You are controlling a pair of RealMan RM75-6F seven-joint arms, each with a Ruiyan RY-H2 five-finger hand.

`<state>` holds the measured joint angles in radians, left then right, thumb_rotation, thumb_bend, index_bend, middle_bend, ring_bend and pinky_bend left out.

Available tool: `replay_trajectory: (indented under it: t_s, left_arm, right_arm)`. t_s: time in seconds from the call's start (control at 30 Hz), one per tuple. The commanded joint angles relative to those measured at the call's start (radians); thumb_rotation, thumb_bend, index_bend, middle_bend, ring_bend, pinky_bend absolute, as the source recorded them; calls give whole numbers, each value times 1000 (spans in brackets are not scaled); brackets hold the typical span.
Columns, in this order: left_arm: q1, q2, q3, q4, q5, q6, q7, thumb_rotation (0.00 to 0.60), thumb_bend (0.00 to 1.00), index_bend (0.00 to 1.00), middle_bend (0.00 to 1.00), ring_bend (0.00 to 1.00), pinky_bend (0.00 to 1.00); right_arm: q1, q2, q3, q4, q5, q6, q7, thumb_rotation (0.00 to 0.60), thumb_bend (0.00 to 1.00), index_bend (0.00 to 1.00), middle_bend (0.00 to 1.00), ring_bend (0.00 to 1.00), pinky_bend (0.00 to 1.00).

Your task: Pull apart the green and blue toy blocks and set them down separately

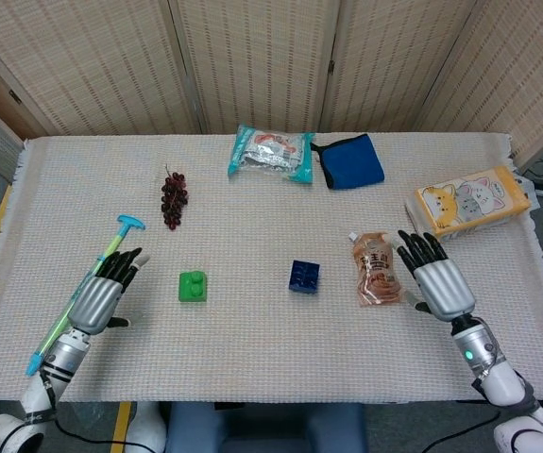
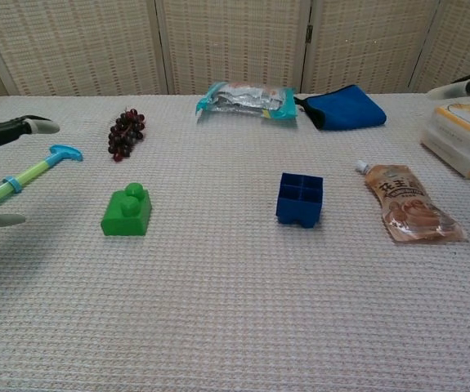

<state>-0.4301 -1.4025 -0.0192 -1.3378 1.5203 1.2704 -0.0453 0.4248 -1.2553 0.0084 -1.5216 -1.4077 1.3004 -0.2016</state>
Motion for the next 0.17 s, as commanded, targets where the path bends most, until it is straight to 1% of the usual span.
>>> replay_trajectory:
  t_s: [0.03,0.1,0.17]
  left_arm:
    - [144,115,55,-128,-5,172,191,600,234,0,0,0,0]
    - [176,132,62,-152,-21,197,226,600,234,0,0,0,0]
    - [196,143,56,-161,-36,216,248,600,234,0,0,0,0]
  right_arm:
    - [-161,-49,3,-67,74,213,-246,600,340,0,0,0,0]
    - [-178,-55,-1,-79,79,224,-264,600,341,0,0,0,0]
    - [-184,-47,-7,-101,70,218,-280,600,341,0,0,0,0]
